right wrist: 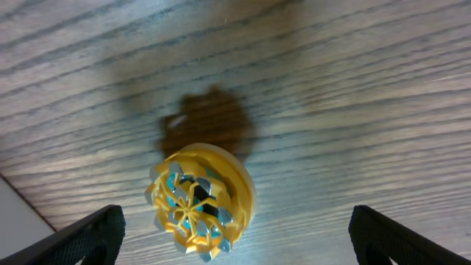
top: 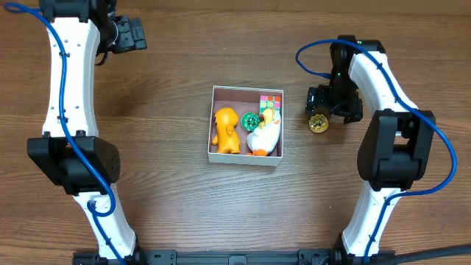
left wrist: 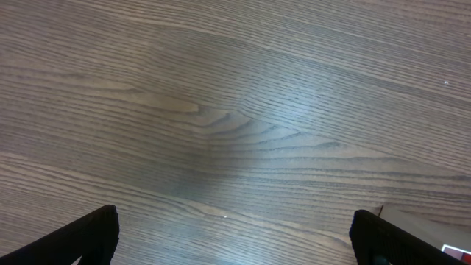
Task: Pack container
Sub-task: 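Move the right gripper over the gold round toy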
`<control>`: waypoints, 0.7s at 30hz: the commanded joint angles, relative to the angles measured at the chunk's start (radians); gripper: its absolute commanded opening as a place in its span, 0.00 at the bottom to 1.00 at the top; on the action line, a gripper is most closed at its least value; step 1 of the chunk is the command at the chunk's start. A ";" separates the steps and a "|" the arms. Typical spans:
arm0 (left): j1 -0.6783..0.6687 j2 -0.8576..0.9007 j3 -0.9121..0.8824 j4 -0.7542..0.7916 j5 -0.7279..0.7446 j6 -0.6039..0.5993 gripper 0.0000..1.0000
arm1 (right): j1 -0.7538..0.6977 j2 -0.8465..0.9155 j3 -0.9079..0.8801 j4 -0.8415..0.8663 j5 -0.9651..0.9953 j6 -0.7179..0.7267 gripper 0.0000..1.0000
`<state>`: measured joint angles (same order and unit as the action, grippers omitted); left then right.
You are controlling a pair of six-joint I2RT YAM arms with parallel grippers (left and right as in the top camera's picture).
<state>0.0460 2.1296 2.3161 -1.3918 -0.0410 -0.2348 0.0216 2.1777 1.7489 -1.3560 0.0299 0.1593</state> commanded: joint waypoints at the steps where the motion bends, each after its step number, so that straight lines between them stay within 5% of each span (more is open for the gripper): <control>1: -0.001 -0.007 0.023 0.001 0.005 -0.016 1.00 | 0.019 -0.021 -0.041 0.022 -0.010 -0.004 0.99; 21: -0.001 -0.007 0.023 0.001 0.005 -0.016 1.00 | 0.073 -0.021 -0.047 0.088 -0.013 0.050 1.00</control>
<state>0.0460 2.1296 2.3161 -1.3918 -0.0414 -0.2348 0.0959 2.1777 1.7050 -1.2713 0.0071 0.1940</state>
